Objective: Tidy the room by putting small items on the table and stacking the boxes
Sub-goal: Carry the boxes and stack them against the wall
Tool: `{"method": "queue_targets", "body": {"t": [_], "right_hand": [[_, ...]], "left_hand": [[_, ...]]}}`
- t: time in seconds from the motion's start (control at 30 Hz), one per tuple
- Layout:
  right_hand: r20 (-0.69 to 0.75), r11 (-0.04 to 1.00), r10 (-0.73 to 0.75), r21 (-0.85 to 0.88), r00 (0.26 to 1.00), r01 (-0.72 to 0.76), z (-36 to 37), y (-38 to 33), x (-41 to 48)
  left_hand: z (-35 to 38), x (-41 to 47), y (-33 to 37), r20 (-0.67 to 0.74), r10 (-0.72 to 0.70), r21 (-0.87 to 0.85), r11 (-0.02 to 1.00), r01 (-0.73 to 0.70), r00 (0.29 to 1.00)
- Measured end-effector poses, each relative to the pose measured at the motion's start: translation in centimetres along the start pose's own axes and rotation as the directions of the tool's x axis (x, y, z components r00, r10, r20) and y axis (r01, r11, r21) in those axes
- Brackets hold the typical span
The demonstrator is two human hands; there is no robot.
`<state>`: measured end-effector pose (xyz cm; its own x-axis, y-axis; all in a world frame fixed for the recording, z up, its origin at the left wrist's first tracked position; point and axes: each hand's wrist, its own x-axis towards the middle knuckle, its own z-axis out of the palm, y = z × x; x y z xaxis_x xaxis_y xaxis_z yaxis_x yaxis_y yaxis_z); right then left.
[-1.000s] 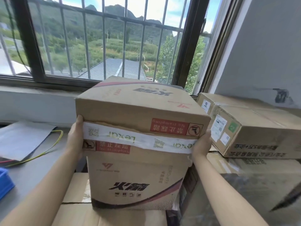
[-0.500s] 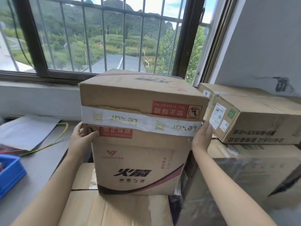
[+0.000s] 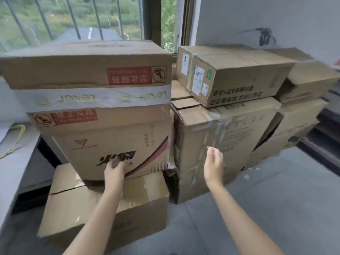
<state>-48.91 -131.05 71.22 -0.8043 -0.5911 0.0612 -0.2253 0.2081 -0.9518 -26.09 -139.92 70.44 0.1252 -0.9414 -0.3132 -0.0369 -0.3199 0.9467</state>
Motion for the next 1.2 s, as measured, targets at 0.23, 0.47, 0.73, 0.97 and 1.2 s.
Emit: {"method": "queue_targets", "body": {"t": [0.23, 0.47, 0.73, 0.97, 1.2], "right_hand": [[0.006, 0.889, 0.207, -0.419, 0.978, -0.186, -13.4, 11.6, -6.8], [-0.134, 0.722, 0.464, -0.516, 0.876, -0.461, -27.2, 18.4, -13.7], [-0.641, 0.605, 0.653, 0.121, 0.403, -0.787, -38.7, 21.6, -26.6], [-0.723, 0.489, 0.676, 0.584, -0.142, -0.648, -42.1, 22.6, -36.9], [-0.684, 0.456, 0.623, 0.712, -0.379, -0.534, -46.7, 24.6, -38.9]], "left_hand": [[11.1, -11.1, -8.1, 0.344, -0.173, 0.283, 0.956, 0.073, 0.923], [20.7, -26.3, -16.1, 0.677, -0.487, 0.627, 0.774, -0.087, 0.551], [29.0, -37.5, -20.1, 0.812, -0.500, 0.583, 0.679, -0.446, 0.301], [29.1, -52.9, -24.6, 0.732, -0.655, 0.337, 0.587, -0.737, -0.187], [33.2, -61.1, -26.8, 0.619, -0.708, 0.223, 0.573, -0.788, -0.340]]}}
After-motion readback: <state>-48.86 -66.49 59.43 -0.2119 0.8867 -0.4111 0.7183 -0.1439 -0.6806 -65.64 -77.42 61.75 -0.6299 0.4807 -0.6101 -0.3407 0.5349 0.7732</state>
